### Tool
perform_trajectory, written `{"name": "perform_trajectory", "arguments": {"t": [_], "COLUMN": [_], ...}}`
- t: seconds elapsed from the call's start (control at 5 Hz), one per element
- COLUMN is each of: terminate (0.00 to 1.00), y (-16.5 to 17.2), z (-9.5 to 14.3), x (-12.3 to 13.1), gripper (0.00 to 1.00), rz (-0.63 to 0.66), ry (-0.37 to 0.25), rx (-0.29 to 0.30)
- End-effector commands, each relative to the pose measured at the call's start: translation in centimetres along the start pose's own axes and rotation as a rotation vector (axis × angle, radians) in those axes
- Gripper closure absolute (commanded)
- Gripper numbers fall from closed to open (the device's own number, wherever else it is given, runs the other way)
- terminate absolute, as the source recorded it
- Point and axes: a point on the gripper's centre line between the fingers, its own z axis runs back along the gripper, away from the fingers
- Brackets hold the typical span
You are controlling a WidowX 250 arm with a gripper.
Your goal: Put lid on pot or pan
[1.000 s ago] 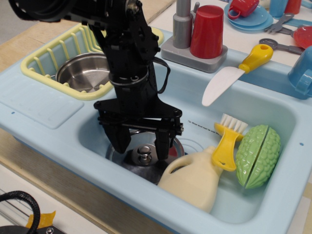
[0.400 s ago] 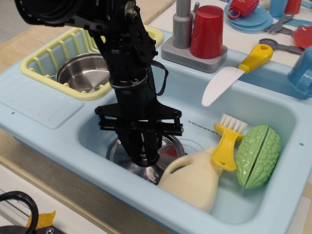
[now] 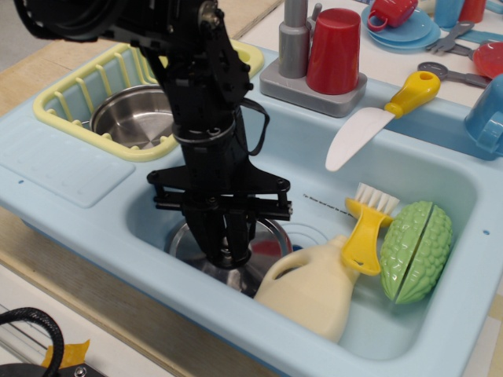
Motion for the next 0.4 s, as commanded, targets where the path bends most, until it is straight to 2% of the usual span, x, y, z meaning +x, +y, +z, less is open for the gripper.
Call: {"name": "perform_trajectory", "arguments": {"t": [0.0, 0.2], "terminate": [0.0, 0.0], "y": [-1.3, -1.3], "z": [4.0, 6.2], "x": [1.4, 1.7], "gripper": [1.0, 1.0], "rz": [-0.032, -0.032], "ry": [-0.088, -0.141], "rx": [0.04, 0.063]}}
